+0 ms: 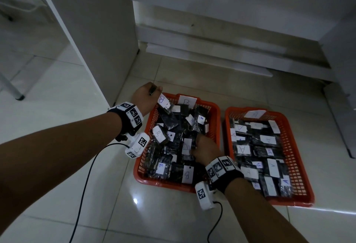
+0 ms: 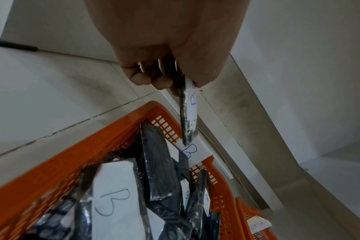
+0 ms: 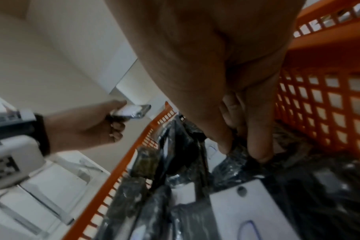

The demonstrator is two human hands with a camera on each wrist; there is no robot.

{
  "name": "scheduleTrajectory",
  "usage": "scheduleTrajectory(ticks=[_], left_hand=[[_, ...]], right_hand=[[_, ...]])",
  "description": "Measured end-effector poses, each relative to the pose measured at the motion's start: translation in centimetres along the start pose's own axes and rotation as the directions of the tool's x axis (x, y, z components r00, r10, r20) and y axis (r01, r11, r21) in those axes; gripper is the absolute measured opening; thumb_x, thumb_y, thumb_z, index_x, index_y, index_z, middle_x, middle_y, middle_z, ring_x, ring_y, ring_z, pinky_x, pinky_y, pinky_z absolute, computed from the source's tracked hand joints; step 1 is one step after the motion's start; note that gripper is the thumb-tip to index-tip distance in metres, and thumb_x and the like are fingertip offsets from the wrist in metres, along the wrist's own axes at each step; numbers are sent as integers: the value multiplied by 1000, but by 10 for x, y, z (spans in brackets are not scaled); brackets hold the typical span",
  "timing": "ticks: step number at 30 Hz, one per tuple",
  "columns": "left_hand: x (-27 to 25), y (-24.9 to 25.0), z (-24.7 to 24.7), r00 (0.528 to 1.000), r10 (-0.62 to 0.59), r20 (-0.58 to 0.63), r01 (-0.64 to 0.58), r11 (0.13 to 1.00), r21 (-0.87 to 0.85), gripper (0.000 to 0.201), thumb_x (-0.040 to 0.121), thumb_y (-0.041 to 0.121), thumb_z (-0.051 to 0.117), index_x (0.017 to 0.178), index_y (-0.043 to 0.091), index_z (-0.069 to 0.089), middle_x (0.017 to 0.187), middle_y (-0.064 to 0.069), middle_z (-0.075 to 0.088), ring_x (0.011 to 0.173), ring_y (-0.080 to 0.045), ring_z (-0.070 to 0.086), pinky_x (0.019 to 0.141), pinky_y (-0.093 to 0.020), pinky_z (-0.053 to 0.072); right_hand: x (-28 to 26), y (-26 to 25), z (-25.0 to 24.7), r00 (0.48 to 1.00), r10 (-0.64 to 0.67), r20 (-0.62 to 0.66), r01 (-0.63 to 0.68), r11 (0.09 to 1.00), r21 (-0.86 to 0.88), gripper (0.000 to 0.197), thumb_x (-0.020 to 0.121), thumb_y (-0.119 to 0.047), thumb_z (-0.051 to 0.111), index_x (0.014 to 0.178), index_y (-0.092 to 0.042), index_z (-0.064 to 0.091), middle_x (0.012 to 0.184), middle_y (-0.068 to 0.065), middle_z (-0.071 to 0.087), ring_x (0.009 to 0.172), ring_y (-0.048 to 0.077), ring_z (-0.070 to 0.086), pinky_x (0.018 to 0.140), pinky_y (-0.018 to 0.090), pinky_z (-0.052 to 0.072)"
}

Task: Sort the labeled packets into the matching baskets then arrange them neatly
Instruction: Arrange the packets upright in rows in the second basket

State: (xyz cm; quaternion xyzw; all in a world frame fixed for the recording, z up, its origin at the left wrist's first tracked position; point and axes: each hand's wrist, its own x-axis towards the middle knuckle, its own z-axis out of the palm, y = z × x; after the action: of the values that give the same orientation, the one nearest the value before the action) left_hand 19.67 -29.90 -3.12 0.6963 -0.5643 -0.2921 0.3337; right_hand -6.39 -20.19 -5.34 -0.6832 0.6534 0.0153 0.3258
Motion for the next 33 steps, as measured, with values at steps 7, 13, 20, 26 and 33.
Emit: scheduleTrajectory(ticks=[7, 13, 20, 26, 33], left_hand=[[1, 0, -3, 1000, -12, -27, 12, 1000, -11, 34, 102, 48, 53, 89, 18, 61, 79, 5, 66, 74, -10, 61, 59, -25, 37], [2, 1, -5, 999, -28, -37, 27, 999, -40, 34, 102, 46, 53, 92, 14, 62, 81, 3, 66, 74, -10, 61, 60, -26, 39], [0, -1, -2, 1000, 6, -31, -5, 1000, 18, 35, 103, 47, 51, 92, 15, 60, 79, 4, 64, 73, -10, 61, 58, -26, 38], [2, 1, -1, 1000, 1, -29, 0, 1000, 19, 36, 103, 47, 51, 93, 14, 61, 80, 3, 64, 74, -10, 60, 58, -27, 37], [2, -2, 0, 1000, 2, -5, -2, 1000, 28, 35, 103, 49, 50, 93, 16, 60, 83, 2, 67, 77, -13, 63, 60, -27, 39]], right_hand=[[5, -1, -8, 997, -67, -30, 65, 995, -74, 16, 94, -33, 73, 93, -18, 68, 84, -2, 69, 76, 15, 67, 63, 27, 49], [29, -3, -38, 938, -82, -338, 13, 979, -203, 36, 95, -37, 67, 120, -16, 52, 117, 9, 62, 97, 31, 66, 74, 40, 57], [54, -1, -49, 962, -183, -204, 90, 915, -394, 84, 93, -35, 73, 162, -22, 27, 161, 7, 39, 141, 34, 45, 101, 48, 51], [67, 2, -58, 982, -97, -159, 57, 969, -239, 91, 80, -39, 87, 154, -18, 39, 156, 13, 31, 142, 38, 40, 109, 51, 48], [66, 15, -88, 960, -181, -212, 171, 983, -61, 28, 91, -27, 75, 116, -29, 61, 126, 5, 53, 122, 32, 48, 99, 41, 46]])
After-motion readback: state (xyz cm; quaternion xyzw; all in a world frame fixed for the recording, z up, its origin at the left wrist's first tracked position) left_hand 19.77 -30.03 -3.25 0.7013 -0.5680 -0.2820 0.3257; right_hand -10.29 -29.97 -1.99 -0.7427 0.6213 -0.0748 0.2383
